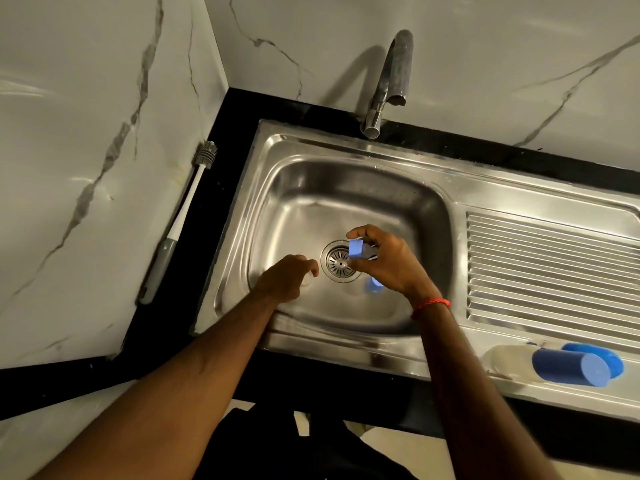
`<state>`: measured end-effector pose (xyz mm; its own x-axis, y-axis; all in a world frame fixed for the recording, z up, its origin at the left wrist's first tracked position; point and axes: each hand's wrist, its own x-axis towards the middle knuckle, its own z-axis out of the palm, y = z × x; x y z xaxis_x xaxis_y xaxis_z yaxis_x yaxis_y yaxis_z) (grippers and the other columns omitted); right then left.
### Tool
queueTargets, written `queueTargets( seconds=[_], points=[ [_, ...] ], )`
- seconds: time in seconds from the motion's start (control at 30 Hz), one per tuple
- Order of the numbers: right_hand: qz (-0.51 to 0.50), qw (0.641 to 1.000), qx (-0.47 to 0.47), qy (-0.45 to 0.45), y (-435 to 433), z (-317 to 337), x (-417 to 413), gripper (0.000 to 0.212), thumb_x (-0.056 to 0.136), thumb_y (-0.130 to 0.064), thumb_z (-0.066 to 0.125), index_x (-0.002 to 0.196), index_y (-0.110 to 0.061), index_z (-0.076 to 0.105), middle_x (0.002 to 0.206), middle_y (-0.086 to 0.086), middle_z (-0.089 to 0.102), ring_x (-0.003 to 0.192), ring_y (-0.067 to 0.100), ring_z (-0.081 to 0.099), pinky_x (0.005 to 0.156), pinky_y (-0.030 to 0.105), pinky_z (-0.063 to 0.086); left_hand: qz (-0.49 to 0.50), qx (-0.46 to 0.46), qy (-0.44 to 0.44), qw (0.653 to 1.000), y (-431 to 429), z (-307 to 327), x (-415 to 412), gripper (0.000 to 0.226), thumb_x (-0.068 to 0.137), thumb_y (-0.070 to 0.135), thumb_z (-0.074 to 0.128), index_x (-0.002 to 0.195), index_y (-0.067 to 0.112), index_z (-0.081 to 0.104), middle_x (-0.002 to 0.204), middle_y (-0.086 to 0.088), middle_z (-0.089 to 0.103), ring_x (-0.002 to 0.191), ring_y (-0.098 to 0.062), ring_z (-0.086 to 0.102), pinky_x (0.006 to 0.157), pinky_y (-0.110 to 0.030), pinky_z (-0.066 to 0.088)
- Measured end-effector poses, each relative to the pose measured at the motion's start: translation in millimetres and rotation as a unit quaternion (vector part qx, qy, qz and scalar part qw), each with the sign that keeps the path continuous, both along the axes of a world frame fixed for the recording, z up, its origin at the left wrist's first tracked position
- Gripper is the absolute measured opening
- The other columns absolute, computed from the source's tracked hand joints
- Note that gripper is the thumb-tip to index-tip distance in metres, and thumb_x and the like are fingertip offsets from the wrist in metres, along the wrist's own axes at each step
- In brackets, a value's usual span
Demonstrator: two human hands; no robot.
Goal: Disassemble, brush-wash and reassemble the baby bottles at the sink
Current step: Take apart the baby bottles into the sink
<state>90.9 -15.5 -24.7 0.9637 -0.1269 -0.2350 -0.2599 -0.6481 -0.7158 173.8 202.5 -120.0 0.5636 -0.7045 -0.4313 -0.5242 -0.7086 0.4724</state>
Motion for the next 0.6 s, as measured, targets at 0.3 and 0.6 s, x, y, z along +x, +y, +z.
queueTargets(
  seconds=[0.3, 0.6],
  points=[
    [-0.017, 1.000, -0.003, 0.011, 0, -3, -1, 0.049, 0.082, -0.022, 0.082, 0.127, -0.018, 0.062, 0.108, -0.004, 0.062, 0.093, 0.011, 0.058, 0.067, -0.005, 0.038, 0.000, 0.050, 0.027, 0.998, -1, -10, 2, 0.059, 0.069, 0.004, 0.081, 0.121, 0.019, 0.056, 0.121, -0.007, 0.056, 0.110, -0.029, 0.056, 0.082, -0.033, 0.045],
    [-0.004, 1.000, 0.001, 0.013, 3, -6, 4, 0.052, 0.081, -0.026, 0.083, 0.125, -0.025, 0.056, 0.121, 0.002, 0.066, 0.098, 0.013, 0.062, 0.071, 0.001, 0.040, -0.020, 0.099, 0.048, 0.994, -3, -2, 12, 0.081, 0.061, 0.041, 0.092, 0.130, 0.027, 0.052, 0.131, -0.005, 0.056, 0.119, -0.025, 0.054, 0.096, -0.042, 0.050]
  ],
)
